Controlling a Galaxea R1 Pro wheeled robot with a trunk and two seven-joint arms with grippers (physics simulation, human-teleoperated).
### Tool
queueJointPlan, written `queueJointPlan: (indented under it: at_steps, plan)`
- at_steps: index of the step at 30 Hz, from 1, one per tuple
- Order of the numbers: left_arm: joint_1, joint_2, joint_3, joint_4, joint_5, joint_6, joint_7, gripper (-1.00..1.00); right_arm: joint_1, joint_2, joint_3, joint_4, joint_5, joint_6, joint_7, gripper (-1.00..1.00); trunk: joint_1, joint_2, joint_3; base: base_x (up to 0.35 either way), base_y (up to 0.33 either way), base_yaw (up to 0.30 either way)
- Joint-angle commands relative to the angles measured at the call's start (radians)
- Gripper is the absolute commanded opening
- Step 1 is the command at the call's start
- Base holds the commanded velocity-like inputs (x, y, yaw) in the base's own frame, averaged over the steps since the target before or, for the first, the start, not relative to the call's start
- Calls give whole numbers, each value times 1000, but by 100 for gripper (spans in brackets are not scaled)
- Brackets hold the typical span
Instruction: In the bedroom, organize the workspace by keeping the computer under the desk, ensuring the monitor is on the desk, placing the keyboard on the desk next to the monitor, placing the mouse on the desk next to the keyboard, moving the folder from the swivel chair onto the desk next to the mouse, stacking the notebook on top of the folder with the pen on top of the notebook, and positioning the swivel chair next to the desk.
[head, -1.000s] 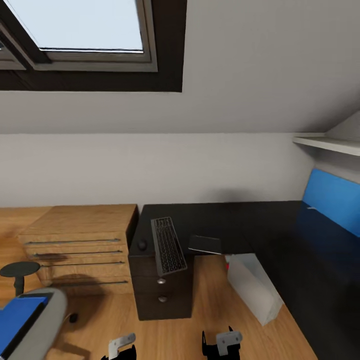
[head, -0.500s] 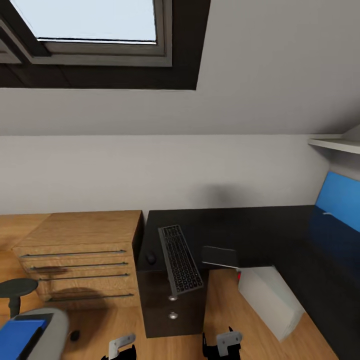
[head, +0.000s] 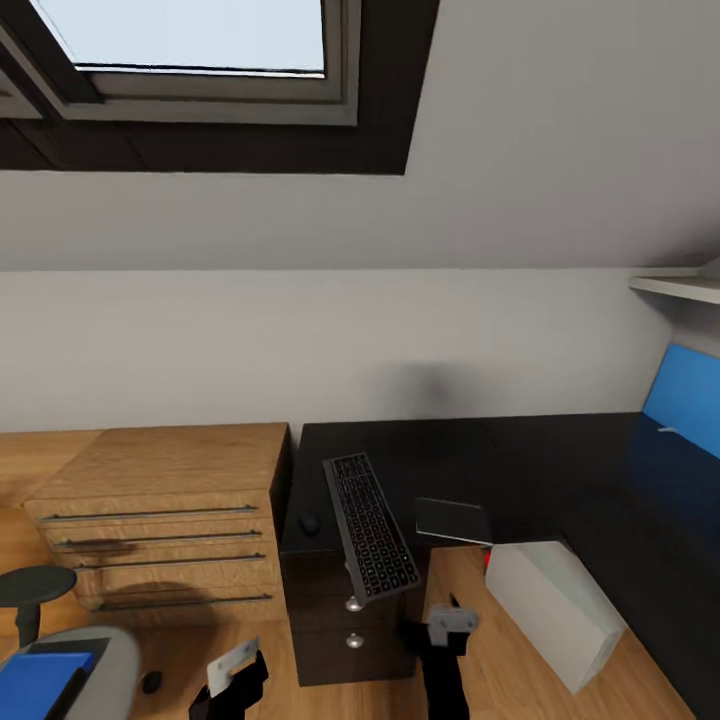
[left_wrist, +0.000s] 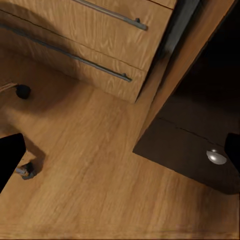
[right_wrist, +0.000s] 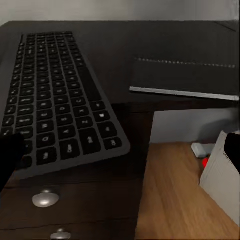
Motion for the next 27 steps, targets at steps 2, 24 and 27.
queueJointPlan:
  at_steps: [2,24,27]
  plan:
    - [-1,1,-6,-26,14,67,8,100,-1,-1,1,-38,-65,-3,-5,100,8,-15,-8,0,0,0]
    - [-1,15,73,-63,24,238,4,100,-1,3,-3,206,-381,15,411,100,92,-169,-77,-132,1,0]
    - [-1,16,74,-60,25,238,4,100,-1,1,-11,208,-382,17,416,100,104,-190,-86,-324,43,0]
